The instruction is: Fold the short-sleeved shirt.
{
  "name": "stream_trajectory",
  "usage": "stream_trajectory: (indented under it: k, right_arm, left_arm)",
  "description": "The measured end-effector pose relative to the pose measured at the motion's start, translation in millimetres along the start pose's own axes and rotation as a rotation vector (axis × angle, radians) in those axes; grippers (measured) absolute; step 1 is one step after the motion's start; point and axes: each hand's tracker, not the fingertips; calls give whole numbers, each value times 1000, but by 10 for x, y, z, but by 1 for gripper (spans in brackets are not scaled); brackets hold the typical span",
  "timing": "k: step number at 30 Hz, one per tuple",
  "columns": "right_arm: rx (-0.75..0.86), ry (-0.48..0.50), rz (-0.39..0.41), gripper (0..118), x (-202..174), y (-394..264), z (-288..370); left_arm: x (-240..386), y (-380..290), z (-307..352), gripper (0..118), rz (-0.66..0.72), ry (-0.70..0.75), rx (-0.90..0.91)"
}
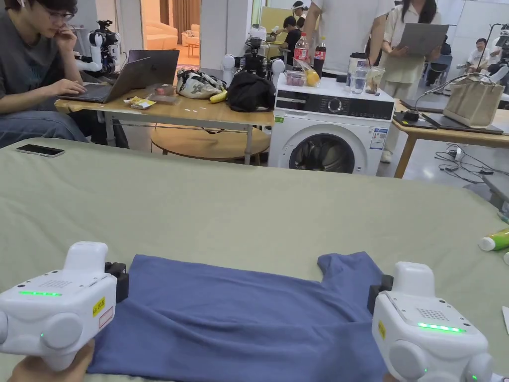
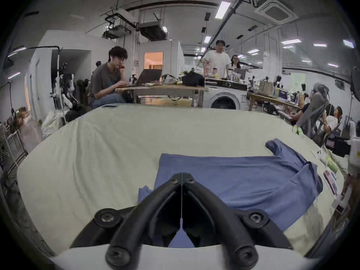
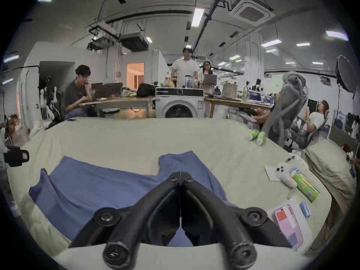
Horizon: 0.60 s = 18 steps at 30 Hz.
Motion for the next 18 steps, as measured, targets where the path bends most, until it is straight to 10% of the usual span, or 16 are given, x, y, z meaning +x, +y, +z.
stream_trajectory:
  k: [11,15,18]
  right_arm:
    - [-108,43,8,0,-140,-50,-544]
    - [-132,55,10,0,-143,-85,-625]
    - [-152,63,12,0,-130,-109,-658]
  left_arm:
    - [-537,729,-1342,0,80,-49,-288]
    - [-608,913,-1823,46,89,-80,-441]
    - [-628,906,-2124,48,128,-68,-509]
